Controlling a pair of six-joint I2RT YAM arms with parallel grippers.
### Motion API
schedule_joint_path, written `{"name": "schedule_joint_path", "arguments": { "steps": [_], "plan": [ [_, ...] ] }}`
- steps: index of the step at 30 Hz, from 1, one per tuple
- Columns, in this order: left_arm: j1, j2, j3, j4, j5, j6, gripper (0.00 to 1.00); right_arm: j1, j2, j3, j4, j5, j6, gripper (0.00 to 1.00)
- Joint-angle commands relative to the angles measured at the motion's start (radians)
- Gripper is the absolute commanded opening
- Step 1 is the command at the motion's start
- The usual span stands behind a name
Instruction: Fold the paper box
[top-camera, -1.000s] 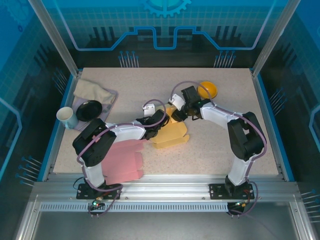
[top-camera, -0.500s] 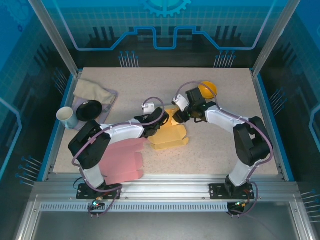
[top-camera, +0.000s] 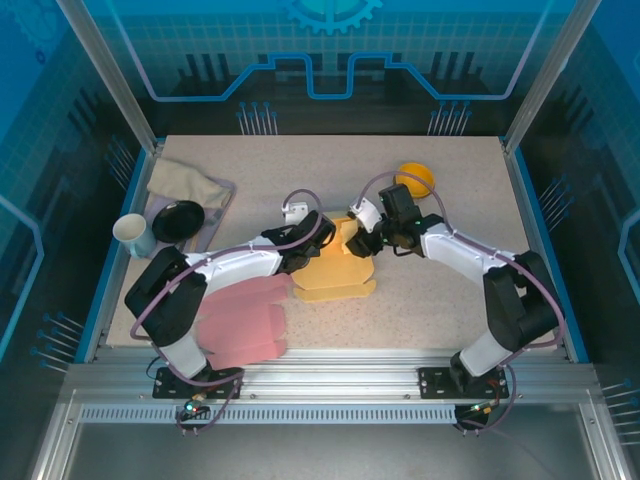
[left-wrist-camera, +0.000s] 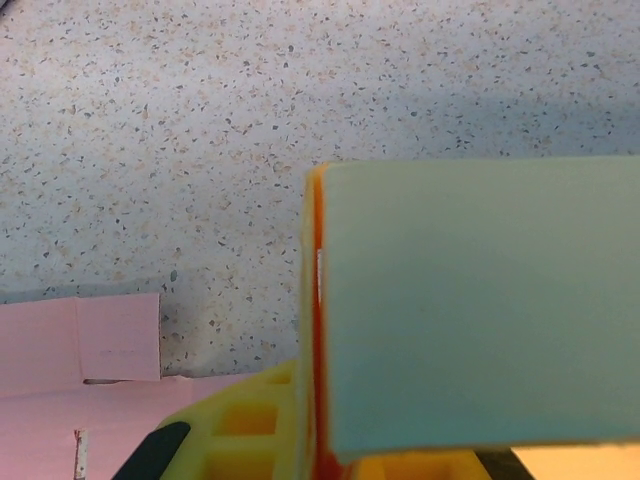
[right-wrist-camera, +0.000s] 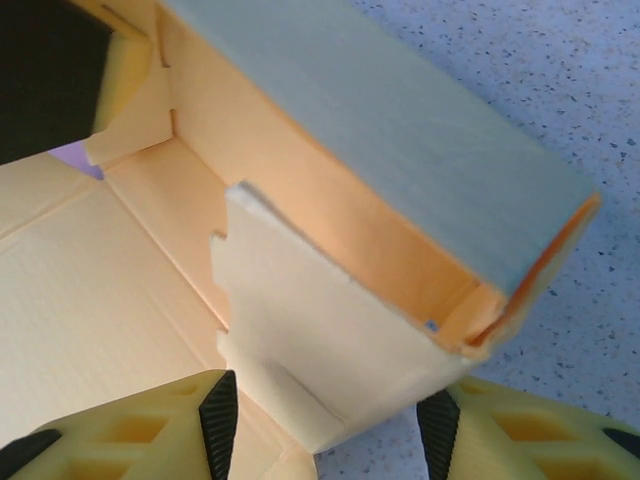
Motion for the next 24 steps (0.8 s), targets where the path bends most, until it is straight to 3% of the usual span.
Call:
{"name": "schedule_joint_path", "arguments": {
  "steps": [1,9,15,21,24],
  "plan": [
    [-0.003,-0.043,-0.001,-0.004,0.022,-0.017,0.02,-0.004,-0.034,-0.023,0.011,-0.090,-0.002,0.53],
    [-0.003,-0.048,-0.001,-0.035,0.005,-0.004,0.02,-0.085,-0.048,-0.029,0.049,-0.192,0.073,0.55],
    [0.000,-0.046,-0.008,-0.042,-0.010,0.002,0.02,-0.167,-0.086,-0.033,0.040,-0.255,0.068,0.56],
    [0.008,-0.042,-0.006,-0.033,-0.007,0.012,0.02,-0.175,-0.097,-0.043,0.023,-0.231,0.020,0.57],
    [0.009,-0.040,-0.005,-0.035,-0.009,0.021,0.02,-0.207,-0.124,-0.076,0.077,-0.286,0.020,0.57]
  ]
}}
